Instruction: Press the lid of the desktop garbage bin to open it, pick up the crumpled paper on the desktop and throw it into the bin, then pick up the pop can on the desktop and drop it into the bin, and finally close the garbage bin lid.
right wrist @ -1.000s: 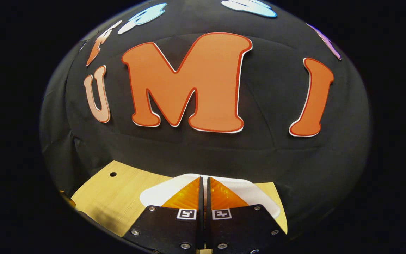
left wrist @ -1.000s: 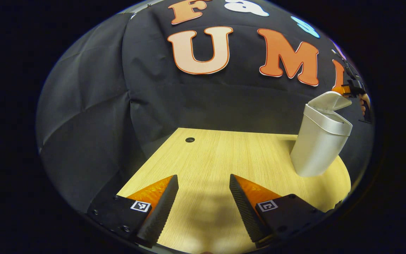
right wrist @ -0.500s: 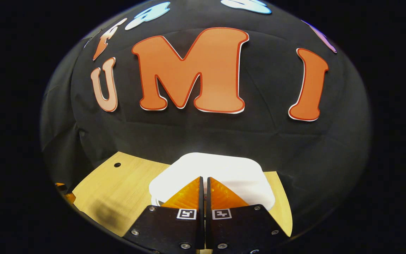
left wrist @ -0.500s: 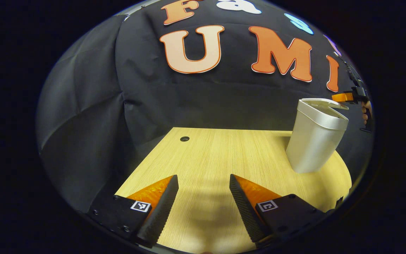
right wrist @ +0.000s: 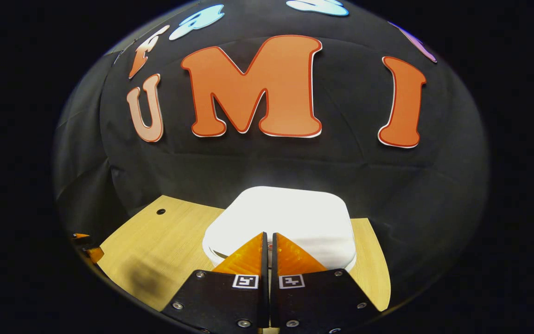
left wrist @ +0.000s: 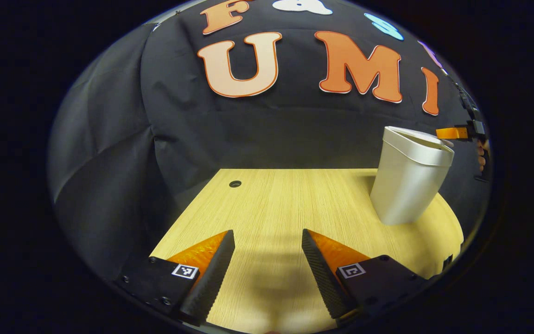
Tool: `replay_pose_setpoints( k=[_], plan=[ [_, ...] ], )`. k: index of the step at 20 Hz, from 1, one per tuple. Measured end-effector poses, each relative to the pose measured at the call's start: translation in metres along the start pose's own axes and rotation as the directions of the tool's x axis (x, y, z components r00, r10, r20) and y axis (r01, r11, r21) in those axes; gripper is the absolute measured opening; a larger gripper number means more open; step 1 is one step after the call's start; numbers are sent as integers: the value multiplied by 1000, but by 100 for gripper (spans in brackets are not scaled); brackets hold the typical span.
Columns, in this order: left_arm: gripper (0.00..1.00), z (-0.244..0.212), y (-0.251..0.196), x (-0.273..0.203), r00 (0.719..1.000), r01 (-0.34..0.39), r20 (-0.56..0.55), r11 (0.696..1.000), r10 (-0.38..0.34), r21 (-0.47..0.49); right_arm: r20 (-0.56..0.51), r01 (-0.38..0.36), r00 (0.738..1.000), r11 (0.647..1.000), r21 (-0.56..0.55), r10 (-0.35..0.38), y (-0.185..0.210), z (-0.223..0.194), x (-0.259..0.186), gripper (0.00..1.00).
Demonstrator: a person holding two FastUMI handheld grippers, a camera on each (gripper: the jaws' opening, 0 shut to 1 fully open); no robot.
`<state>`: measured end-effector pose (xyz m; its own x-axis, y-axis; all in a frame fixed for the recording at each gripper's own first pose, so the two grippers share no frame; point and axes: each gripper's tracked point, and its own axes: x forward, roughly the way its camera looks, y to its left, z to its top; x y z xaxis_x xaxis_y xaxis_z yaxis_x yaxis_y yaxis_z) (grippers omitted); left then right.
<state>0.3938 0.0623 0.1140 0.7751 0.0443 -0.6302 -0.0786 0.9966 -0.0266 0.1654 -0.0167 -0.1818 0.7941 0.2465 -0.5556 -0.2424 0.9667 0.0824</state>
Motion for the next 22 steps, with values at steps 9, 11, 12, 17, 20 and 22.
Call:
replay_pose_setpoints(
  k=[9,11,12,17,20,22],
  plan=[
    [94,-2,-11,6,1000,18,-16,1000,-18,-1,9,-10,1000,1000,1,10,-1,-12,-3,2],
    [92,-3,-11,7,1000,18,-21,1000,-18,-1,13,-12,1000,1000,7,12,-1,-13,-2,2],
    [94,-3,-11,7,1000,19,-24,1000,-19,0,15,-11,1000,1000,10,11,-1,-15,-2,2],
    [94,-4,-13,8,998,39,-39,999,-39,6,33,-11,999,996,87,8,-2,-20,0,2],
    [94,-4,-14,6,998,53,-40,998,-53,14,28,-5,1000,996,90,3,-2,-22,-1,2],
    [94,-1,-15,5,998,61,-32,998,-60,25,37,12,999,998,62,-15,-1,-19,-1,2]
  ],
)
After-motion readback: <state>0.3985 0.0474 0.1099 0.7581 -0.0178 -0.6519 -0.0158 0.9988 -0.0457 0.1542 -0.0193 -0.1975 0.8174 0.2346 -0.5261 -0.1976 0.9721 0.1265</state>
